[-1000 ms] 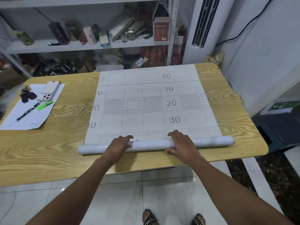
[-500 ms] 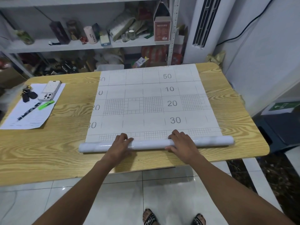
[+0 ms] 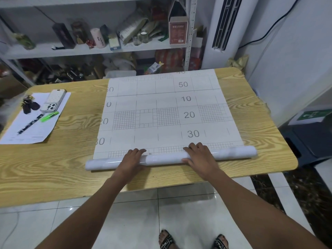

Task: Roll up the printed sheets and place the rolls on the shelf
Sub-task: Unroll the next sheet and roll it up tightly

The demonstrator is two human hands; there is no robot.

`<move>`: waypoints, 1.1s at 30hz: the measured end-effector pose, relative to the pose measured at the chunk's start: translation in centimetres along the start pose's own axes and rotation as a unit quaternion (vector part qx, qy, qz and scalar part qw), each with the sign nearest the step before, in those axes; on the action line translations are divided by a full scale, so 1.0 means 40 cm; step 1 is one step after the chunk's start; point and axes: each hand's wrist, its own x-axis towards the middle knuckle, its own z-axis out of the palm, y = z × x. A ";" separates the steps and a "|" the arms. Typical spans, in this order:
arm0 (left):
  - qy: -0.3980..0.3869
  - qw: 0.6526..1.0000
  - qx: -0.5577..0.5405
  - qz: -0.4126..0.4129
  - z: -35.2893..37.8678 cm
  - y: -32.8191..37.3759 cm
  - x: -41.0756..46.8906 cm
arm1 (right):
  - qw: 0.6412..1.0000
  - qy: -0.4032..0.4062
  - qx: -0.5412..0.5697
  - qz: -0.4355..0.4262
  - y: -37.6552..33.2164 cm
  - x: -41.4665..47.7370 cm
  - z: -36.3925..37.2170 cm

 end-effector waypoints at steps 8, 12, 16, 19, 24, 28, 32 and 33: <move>0.009 0.998 -0.060 -0.009 0.005 -0.020 -0.009 | 0.999 0.004 0.040 0.017 -0.002 0.004 0.017; 0.010 0.999 -0.037 0.001 0.010 -0.038 -0.007 | 0.999 -0.002 0.045 0.006 -0.001 0.003 0.024; 0.029 0.999 -0.015 0.022 0.018 -0.045 -0.013 | 0.999 0.014 0.033 0.010 -0.003 0.002 0.033; 0.036 0.999 0.008 0.031 0.016 -0.041 -0.012 | 1.000 0.016 0.022 0.009 -0.006 0.005 0.034; 0.029 0.997 0.050 0.055 0.008 -0.049 -0.004 | 1.000 -0.003 0.019 0.000 -0.009 0.015 0.031; 0.021 0.998 0.053 0.027 -0.003 -0.042 -0.002 | 1.000 -0.009 0.014 -0.005 -0.011 0.022 0.026; 0.033 0.999 0.030 0.010 -0.003 -0.037 0.005 | 1.000 -0.010 0.011 -0.008 -0.010 0.027 0.023; 0.035 0.999 0.028 0.006 -0.003 -0.037 0.006 | 1.000 -0.011 0.007 -0.009 -0.009 0.028 0.023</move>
